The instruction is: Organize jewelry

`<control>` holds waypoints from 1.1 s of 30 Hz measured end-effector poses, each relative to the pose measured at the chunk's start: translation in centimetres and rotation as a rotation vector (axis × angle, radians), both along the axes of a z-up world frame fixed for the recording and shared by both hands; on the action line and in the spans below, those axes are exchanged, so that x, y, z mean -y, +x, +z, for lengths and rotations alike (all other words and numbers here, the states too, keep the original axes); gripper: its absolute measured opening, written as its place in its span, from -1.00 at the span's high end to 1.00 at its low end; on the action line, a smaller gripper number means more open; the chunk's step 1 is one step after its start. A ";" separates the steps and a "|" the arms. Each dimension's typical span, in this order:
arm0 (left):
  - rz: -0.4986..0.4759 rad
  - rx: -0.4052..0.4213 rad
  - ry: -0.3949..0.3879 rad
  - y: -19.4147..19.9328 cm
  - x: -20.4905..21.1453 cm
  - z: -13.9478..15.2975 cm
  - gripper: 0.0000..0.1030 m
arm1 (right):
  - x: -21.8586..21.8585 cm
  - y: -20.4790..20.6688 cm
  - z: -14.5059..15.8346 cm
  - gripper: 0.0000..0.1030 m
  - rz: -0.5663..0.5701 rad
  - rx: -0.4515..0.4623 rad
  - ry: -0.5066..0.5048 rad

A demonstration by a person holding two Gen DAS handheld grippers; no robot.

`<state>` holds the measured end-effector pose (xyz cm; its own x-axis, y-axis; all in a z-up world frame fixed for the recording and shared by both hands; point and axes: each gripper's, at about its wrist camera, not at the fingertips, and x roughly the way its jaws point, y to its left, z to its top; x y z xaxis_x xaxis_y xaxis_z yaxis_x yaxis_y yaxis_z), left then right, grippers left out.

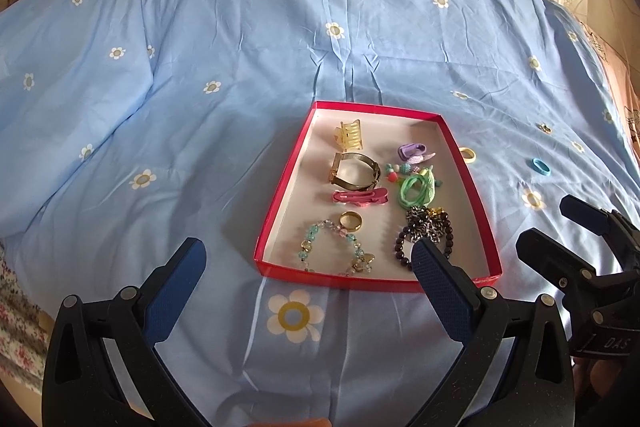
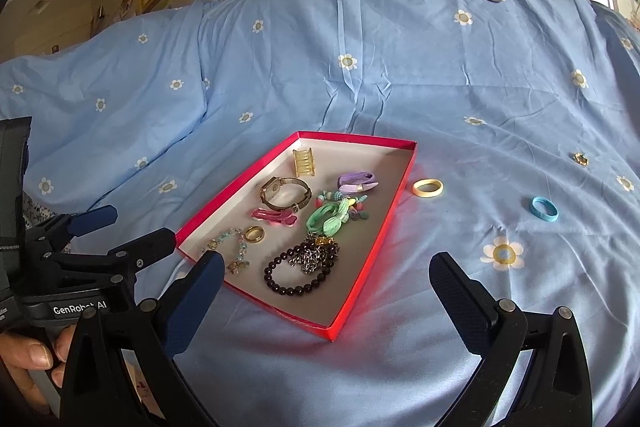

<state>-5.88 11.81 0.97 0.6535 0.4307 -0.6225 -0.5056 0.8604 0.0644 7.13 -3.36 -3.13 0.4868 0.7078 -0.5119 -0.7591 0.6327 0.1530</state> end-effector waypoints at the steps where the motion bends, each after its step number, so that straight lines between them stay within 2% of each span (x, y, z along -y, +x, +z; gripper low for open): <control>1: -0.001 0.000 0.000 0.0 0.0 0.0 -1.00 | 0.0 0.0 0.0 -1.00 0.001 0.001 0.000; 33: -0.009 0.012 -0.009 -0.2 0.0 0.4 -1.00 | -0.5 -1.1 0.9 -1.00 0.021 0.020 0.004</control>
